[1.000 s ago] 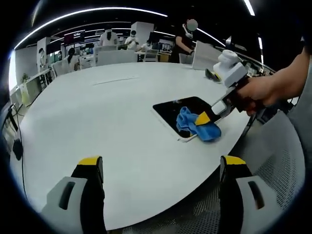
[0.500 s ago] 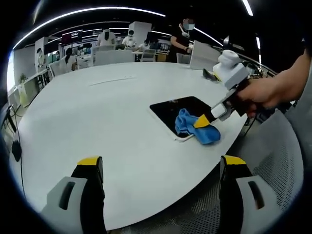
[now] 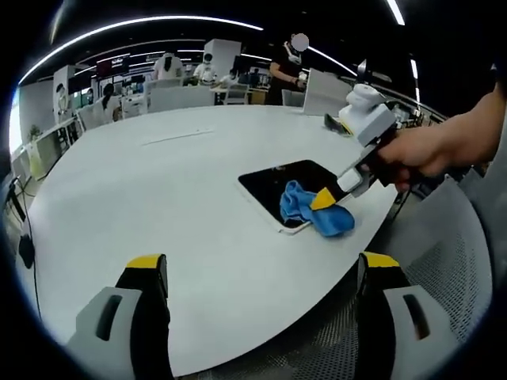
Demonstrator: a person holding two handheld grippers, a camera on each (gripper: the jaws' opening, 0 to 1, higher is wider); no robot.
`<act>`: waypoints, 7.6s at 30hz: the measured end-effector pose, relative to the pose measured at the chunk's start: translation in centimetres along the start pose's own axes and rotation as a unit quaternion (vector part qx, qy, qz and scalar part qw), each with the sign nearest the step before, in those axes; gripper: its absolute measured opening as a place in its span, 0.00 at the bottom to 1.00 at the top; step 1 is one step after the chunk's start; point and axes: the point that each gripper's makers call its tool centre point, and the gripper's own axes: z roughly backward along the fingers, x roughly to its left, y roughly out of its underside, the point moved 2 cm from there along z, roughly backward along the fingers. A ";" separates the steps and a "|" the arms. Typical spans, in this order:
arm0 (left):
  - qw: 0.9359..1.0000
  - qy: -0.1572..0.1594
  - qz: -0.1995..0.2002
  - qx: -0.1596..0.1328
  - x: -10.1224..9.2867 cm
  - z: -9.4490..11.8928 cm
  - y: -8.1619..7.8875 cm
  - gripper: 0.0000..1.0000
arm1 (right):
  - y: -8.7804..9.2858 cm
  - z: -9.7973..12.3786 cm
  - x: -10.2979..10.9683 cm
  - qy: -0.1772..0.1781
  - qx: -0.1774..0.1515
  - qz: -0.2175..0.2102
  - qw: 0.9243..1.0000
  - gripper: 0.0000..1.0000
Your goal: Wipe the mirror surface with the cleaning cloth until all visible marks leave the cleaned area.
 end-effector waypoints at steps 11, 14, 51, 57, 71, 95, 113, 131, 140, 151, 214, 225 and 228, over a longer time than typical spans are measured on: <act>1.000 -0.001 0.002 0.003 -0.1 0.0 0.0 0.99 | 0.2 0.3 -0.9 0.000 -0.003 -0.009 1.000 0.01; 1.000 0.000 0.001 0.005 -0.2 0.0 0.1 0.99 | 0.2 0.4 -1.2 -0.001 -0.004 -0.011 1.000 0.01; 1.000 0.001 -0.002 0.004 -0.2 -0.1 0.0 0.99 | 0.3 1.5 -4.4 0.020 -0.014 -0.036 0.999 0.01; 1.000 0.001 0.000 0.003 -0.2 -0.1 -0.1 0.99 | -0.7 1.0 -4.6 0.025 -0.017 -0.030 0.999 0.00; 1.000 -0.002 0.001 0.012 -0.1 -0.2 0.3 0.99 | -3.8 -0.3 -5.7 0.036 -0.020 -0.008 0.999 0.00; 1.000 -0.003 0.014 0.008 0.0 -0.2 0.2 0.99 | -8.6 -2.3 -7.1 0.038 -0.027 0.016 0.999 0.00; 1.000 -0.006 0.013 0.012 0.1 -0.3 0.4 0.98 | -11.0 -3.4 -7.4 0.047 -0.025 0.025 0.998 0.00; 1.000 -0.007 0.011 0.019 0.2 -0.4 0.7 0.97 | -10.9 -3.3 -7.8 0.036 -0.026 0.025 0.999 0.00; 1.000 -0.006 0.008 0.021 0.2 -0.3 0.7 0.97 | -10.6 -2.7 -9.0 0.044 -0.027 0.024 0.998 0.00; 1.000 -0.006 0.005 0.025 0.1 -0.3 0.8 0.97 | -10.0 -1.7 -11.0 0.059 -0.026 0.019 0.998 0.00; 1.000 -0.002 0.007 0.019 -0.2 -0.2 0.5 0.99 | -0.8 2.6 -9.7 0.084 -0.059 -0.023 0.995 0.00; 1.000 -0.003 0.004 0.021 -0.2 -0.2 0.4 0.99 | 0.3 3.1 -9.1 0.076 -0.058 -0.038 0.995 0.00; 1.000 -0.001 0.005 0.016 -0.3 -0.1 0.3 0.99 | 0.3 3.1 -9.0 0.080 -0.056 -0.031 0.995 0.00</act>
